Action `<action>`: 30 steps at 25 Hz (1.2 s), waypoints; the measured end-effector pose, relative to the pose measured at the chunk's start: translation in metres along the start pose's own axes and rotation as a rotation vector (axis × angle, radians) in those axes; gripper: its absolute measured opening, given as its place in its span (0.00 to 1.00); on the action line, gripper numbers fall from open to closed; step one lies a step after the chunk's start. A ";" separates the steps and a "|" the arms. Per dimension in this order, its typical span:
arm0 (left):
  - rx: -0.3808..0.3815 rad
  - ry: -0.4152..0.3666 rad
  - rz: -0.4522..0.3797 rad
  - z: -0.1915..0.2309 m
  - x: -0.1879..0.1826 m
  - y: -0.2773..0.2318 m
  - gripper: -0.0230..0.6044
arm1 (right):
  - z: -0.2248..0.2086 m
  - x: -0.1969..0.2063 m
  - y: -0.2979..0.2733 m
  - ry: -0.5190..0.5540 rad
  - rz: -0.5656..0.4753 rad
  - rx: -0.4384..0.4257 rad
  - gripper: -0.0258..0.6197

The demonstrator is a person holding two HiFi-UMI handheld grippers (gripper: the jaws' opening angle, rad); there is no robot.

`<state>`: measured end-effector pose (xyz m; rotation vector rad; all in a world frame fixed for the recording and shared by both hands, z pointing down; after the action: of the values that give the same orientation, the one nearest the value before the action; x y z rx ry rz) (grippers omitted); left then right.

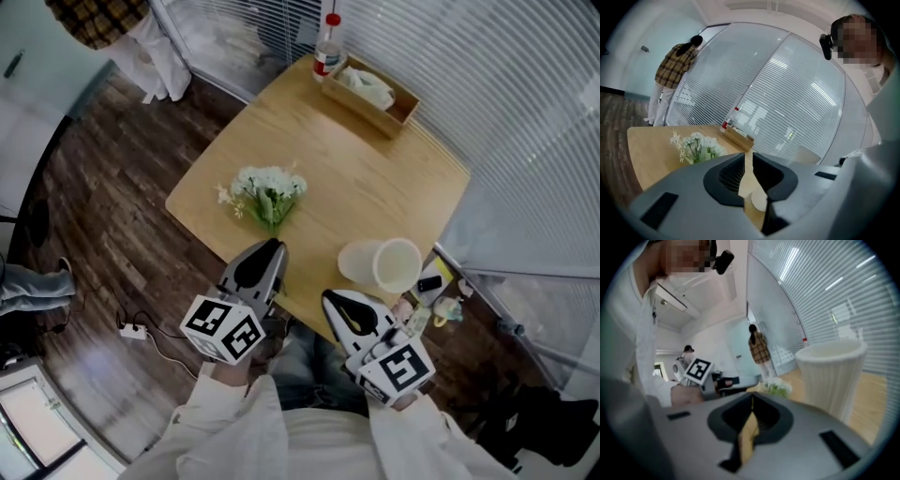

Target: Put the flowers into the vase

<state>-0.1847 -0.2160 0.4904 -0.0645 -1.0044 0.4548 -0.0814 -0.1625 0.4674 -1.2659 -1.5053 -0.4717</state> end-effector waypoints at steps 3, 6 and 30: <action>-0.016 0.018 -0.003 0.013 -0.001 -0.004 0.16 | 0.003 0.005 -0.005 -0.010 0.017 -0.012 0.06; -0.038 0.039 -0.001 0.029 -0.001 -0.007 0.20 | 0.007 0.009 -0.010 -0.015 0.025 -0.029 0.06; -0.198 0.266 0.142 0.115 0.050 -0.048 0.37 | -0.003 0.030 -0.019 -0.118 0.057 0.002 0.06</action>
<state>-0.2406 -0.2567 0.6054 -0.3673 -0.7830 0.4616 -0.0931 -0.1578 0.5013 -1.3516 -1.5621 -0.3635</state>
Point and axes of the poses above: the fingertips, and each gripper's own axes: y backward along the fingers, z to its left, x out of its underside, the point moved 1 cm from there along y, backward along the fingers, and after that the axes turned 1 degree about -z, right-handed, at the moved point
